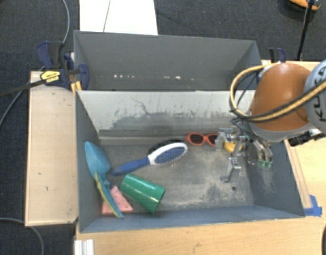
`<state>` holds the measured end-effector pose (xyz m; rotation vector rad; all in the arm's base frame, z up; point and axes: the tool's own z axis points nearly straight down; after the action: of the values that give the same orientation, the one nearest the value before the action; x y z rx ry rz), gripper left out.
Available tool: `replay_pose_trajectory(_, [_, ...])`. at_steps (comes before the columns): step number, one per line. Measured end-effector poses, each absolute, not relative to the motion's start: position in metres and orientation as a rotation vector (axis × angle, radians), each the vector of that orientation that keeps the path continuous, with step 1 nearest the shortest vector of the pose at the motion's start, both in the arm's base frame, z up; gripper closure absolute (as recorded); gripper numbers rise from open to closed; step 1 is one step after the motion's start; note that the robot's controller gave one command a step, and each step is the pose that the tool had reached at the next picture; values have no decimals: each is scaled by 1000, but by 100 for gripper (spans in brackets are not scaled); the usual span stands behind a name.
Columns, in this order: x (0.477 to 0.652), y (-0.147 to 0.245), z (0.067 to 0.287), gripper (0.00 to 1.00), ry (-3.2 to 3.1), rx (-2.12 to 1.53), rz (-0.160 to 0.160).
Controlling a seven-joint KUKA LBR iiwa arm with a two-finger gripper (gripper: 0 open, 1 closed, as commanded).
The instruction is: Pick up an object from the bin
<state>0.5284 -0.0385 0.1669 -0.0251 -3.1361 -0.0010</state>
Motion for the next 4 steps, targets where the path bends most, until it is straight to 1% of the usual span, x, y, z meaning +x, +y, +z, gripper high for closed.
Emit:
replay_pose_trajectory(1, [530,-39,171,0,-3144,-24,0])
replay_pose_trajectory(2, [570,4,146,0,-3147,30,2])
replay_pose_trajectory(3, [585,32,128,0,-3142,64,-7])
replay_pose_trajectory(4, [586,37,110,0,-3135,281,4])
